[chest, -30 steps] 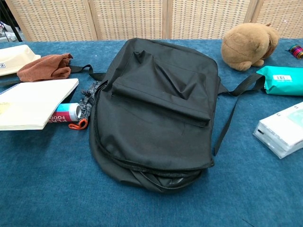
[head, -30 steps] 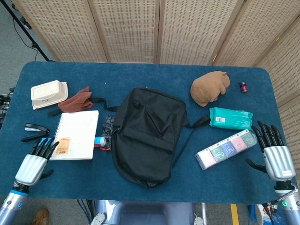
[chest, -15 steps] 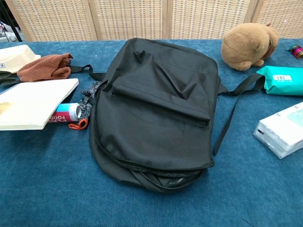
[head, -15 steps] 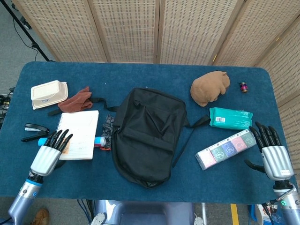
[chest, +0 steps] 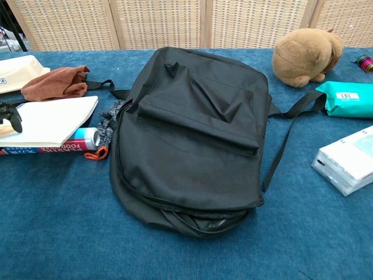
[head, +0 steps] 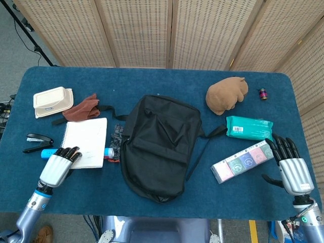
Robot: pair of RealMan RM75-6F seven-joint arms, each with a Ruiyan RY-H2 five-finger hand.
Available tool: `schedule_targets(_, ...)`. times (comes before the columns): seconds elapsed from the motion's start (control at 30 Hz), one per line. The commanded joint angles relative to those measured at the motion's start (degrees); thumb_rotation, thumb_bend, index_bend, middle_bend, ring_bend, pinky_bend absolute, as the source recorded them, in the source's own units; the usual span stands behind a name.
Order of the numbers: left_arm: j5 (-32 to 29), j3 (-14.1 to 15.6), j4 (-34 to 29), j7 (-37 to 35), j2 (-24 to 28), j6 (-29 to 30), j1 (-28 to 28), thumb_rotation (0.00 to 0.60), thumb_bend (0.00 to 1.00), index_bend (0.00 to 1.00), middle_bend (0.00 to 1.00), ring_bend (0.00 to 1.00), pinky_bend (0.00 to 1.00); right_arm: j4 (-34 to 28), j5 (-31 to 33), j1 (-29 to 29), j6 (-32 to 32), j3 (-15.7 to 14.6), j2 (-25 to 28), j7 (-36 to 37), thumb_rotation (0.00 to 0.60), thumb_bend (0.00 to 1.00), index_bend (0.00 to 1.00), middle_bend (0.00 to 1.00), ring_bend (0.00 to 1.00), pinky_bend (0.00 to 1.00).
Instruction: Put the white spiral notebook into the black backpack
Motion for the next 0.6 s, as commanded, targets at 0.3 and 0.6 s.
schedule_targets(0.3, -1.0, -2.2, 0.7, -3.4, 0.6, 4.1, -0.8, 0.600, 0.50, 0.67, 0.56, 0.54, 0.56, -1.7, -5.2, 2.7, -4.9, -3.5, 1.7, 0.1, 0.600, 0.00, 0.02, 0.00, 0.00, 0.00)
schedule_targets(0.6, -2.6, -6.9, -9.2, -1.4, 7.0, 5.8, -4.0, 0.600, 0.50, 0.68, 0.56, 0.55, 0.56, -8.6, -11.9, 10.3, -15.0, -6.6, 6.0, 3.9, 0.600, 0.00, 0.11, 0.05, 0.00, 0.02)
